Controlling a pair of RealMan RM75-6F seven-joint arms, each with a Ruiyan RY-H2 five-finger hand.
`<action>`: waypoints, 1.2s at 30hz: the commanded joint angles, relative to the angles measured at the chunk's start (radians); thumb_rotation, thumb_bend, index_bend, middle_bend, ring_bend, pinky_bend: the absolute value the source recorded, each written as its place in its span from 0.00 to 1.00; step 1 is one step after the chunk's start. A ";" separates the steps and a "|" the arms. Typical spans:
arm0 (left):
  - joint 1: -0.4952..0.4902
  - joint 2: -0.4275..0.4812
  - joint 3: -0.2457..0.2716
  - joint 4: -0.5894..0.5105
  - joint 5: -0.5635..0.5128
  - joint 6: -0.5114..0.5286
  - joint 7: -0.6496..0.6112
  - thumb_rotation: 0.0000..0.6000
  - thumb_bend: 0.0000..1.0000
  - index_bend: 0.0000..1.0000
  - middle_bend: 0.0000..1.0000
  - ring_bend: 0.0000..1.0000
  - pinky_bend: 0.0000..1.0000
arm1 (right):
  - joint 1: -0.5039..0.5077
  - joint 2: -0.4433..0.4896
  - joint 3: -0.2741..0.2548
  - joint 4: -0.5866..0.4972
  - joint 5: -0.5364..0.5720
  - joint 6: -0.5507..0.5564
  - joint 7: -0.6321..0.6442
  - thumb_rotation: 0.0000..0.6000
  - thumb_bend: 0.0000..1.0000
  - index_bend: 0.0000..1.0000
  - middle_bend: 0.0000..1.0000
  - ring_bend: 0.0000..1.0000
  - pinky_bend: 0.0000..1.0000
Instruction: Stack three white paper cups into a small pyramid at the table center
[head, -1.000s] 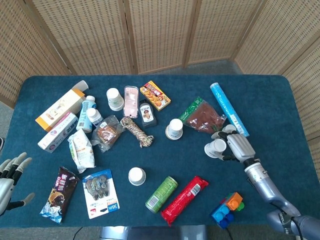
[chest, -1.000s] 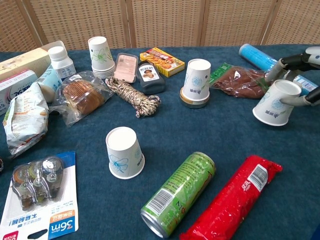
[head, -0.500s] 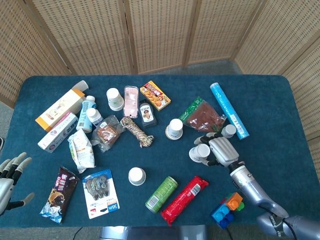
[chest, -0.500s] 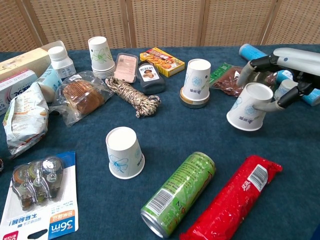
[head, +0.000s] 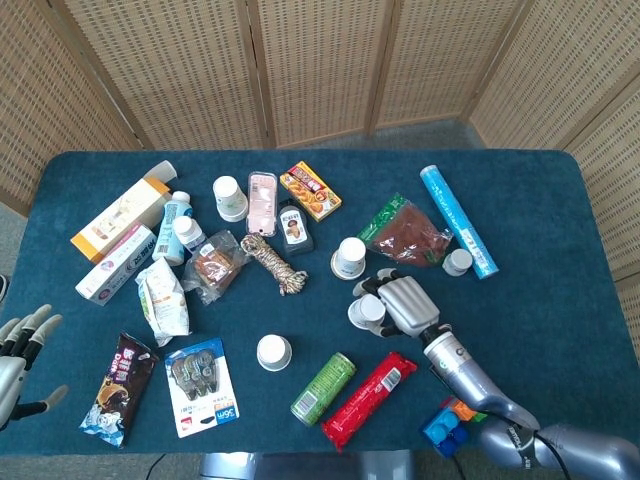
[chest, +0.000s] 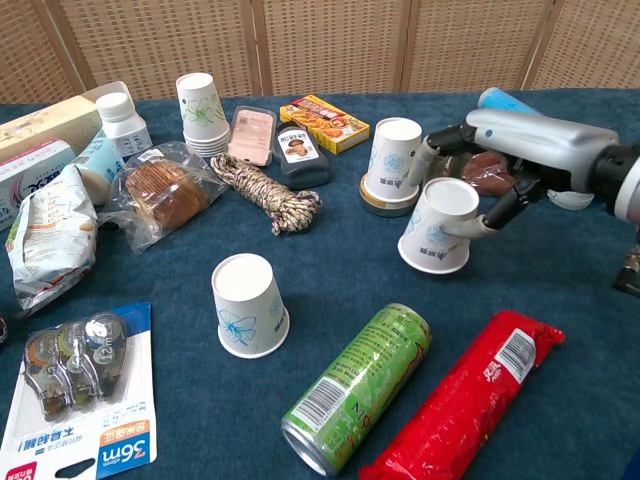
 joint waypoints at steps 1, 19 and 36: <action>0.000 0.000 0.000 0.000 -0.001 -0.001 -0.002 1.00 0.27 0.00 0.00 0.00 0.00 | 0.012 -0.014 0.004 0.003 0.025 -0.016 -0.034 1.00 0.31 0.34 0.44 0.41 0.24; -0.001 -0.002 0.001 0.002 0.000 -0.002 0.001 1.00 0.27 0.00 0.00 0.00 0.00 | 0.005 0.030 -0.018 -0.039 0.026 -0.008 -0.052 1.00 0.23 0.00 0.17 0.27 0.24; -0.002 -0.003 0.002 0.000 0.001 -0.005 0.003 1.00 0.27 0.00 0.00 0.00 0.00 | -0.102 0.117 -0.024 -0.020 -0.119 0.239 0.132 1.00 0.16 0.00 0.05 0.11 0.21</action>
